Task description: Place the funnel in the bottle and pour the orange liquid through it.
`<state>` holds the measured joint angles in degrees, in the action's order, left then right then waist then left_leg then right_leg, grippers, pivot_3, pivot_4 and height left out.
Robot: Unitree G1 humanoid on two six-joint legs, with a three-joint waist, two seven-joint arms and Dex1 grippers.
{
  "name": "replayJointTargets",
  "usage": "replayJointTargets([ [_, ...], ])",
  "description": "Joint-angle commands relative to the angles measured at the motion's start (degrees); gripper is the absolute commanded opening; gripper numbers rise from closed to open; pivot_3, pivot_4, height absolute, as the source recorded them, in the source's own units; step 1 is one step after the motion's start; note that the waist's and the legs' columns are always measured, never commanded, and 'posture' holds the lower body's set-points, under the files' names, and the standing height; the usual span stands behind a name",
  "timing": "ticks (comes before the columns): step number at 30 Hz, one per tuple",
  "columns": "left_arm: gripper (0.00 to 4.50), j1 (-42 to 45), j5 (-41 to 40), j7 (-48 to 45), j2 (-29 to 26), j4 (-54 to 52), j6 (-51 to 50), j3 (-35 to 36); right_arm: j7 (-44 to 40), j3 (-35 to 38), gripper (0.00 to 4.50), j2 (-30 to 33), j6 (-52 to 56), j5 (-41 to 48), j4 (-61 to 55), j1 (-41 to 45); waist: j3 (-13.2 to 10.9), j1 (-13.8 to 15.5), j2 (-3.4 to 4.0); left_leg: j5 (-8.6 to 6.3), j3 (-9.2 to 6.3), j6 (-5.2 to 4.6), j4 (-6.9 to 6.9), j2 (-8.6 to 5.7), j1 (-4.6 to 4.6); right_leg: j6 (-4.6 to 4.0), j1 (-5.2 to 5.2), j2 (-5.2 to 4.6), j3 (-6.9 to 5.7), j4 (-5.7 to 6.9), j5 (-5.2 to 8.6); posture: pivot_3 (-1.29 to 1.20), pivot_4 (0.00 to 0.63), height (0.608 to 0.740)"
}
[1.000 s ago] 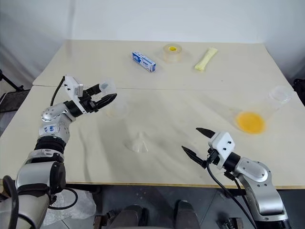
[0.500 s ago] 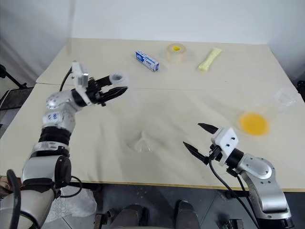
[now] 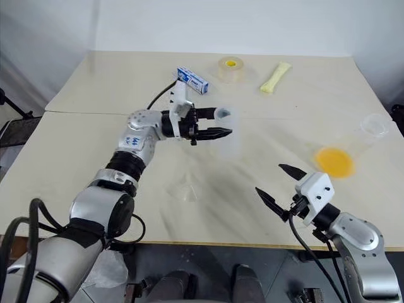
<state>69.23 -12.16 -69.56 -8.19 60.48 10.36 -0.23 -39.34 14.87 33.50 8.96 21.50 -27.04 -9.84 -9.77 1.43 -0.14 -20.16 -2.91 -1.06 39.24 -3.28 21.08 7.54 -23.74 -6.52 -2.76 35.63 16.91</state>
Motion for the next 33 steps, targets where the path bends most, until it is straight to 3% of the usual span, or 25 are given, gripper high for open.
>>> replayJointTargets([
  [1,2.29,2.0,1.1,-0.5,1.4,1.9,1.9,0.0,2.0,2.6,4.5,-0.8,-0.8,0.0,-3.9,-2.3,0.0,0.0,0.0,0.0,0.0,-0.01,0.0,-0.01,0.0,0.0,0.0,0.0,0.0,0.0,0.0,0.0,0.15,0.74],
  [15,2.29,1.7,4.9,-1.4,3.2,5.4,2.5,-0.8,3.8,3.2,4.5,-2.5,-3.6,-0.9,-5.2,-7.3,0.0,0.0,0.0,0.02,0.02,-0.04,0.0,-0.03,0.0,0.03,0.0,0.0,0.02,0.0,-0.02,0.0,0.15,0.74],
  [22,4.49,0.3,5.8,-2.1,3.4,4.5,2.1,-1.2,3.1,3.3,4.5,-1.9,-4.6,-1.2,-4.2,-7.0,0.0,0.0,0.0,0.02,0.01,-0.04,0.0,-0.02,0.0,0.04,0.01,-0.02,0.02,0.01,-0.02,0.0,0.15,0.74],
  [33,4.49,0.6,3.2,-3.1,1.5,2.2,-1.2,2.2,1.9,3.2,4.5,1.0,-2.6,-0.3,-2.2,-1.3,0.0,0.0,0.0,0.02,0.01,-0.05,0.01,-0.01,-0.01,0.04,0.0,-0.01,0.02,0.03,-0.02,0.0,0.15,0.74],
])
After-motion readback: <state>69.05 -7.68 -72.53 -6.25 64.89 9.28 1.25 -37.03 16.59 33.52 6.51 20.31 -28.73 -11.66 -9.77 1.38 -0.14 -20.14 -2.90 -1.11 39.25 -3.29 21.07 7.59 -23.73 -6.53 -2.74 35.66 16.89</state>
